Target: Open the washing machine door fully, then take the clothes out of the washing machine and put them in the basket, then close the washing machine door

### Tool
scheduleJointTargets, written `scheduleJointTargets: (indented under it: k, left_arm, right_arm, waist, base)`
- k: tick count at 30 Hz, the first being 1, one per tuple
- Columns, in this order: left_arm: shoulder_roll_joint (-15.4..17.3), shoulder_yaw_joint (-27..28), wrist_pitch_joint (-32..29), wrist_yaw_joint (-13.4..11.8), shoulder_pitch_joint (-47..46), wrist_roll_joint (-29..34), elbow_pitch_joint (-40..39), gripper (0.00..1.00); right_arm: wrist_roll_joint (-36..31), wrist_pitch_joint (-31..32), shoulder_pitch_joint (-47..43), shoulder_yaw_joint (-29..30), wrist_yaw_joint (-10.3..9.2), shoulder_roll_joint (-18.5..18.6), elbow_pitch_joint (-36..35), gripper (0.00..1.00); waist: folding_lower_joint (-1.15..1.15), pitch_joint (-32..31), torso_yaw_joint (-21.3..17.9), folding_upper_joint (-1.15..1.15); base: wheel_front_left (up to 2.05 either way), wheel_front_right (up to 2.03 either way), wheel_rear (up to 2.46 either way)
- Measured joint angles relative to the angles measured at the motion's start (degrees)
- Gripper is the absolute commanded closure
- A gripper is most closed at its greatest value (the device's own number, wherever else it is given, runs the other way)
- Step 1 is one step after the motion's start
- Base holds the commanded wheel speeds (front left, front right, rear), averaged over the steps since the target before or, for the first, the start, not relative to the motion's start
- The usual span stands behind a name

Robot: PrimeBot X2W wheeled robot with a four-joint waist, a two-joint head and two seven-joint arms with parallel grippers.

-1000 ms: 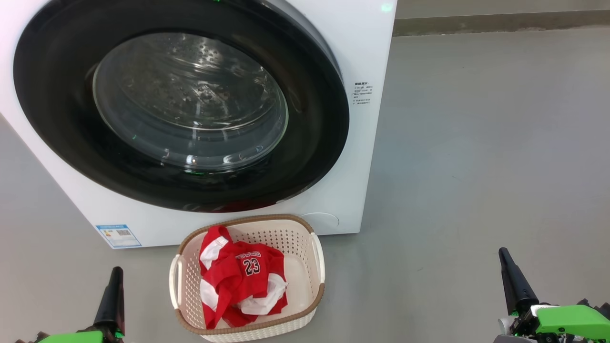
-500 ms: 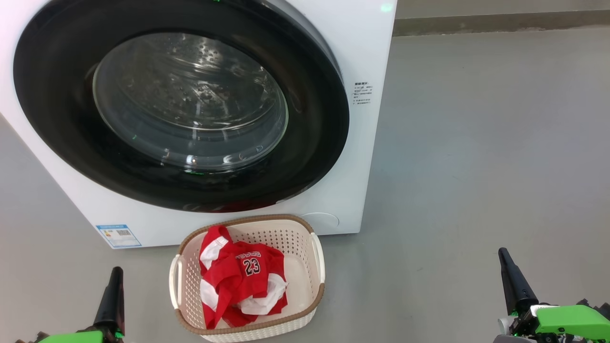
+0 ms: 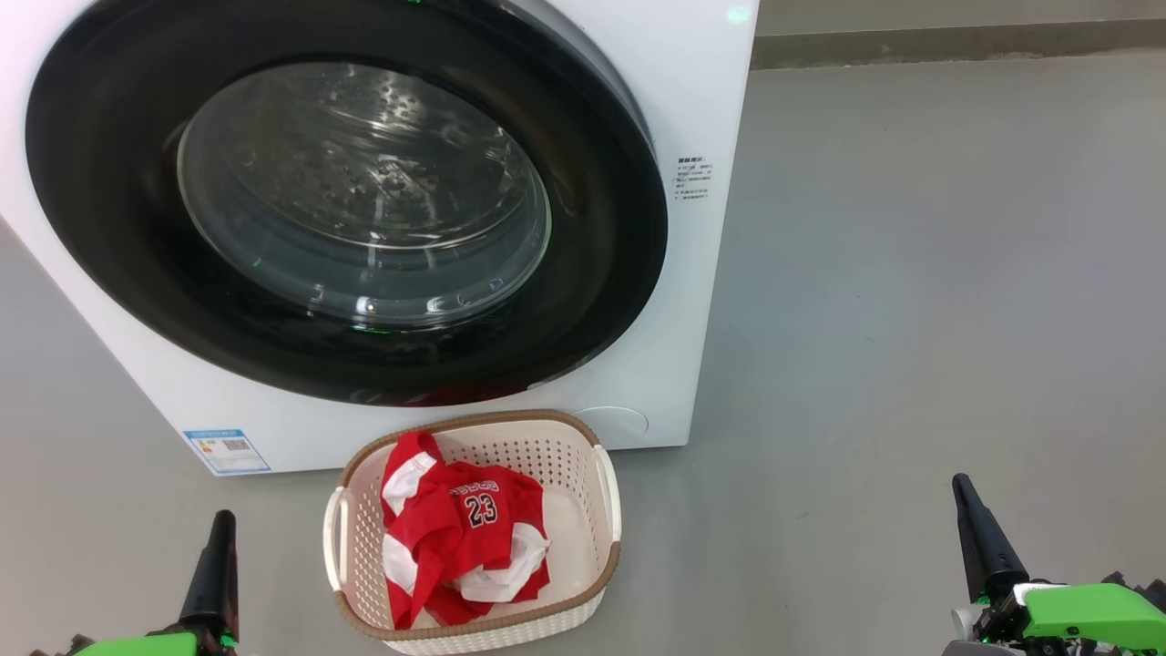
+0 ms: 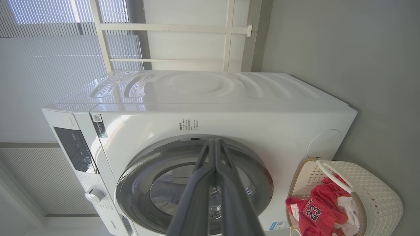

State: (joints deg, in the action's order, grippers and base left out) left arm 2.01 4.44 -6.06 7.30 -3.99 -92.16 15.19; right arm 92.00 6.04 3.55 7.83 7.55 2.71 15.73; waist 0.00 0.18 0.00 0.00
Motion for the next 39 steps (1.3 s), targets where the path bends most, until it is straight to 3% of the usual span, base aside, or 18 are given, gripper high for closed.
scheduleJointTargets:
  k: [39]
  left_arm:
    - [0.0, 0.1, 0.0, 0.0, 0.0, 0.0, 0.0, 1.00]
  right_arm:
    - [0.0, 0.0, 0.0, 0.0, 0.00, 0.0, 0.0, 1.00]
  waist:
    - [0.00, 0.0, 0.0, 0.00]
  base:
    - [0.00, 0.00, 0.00]
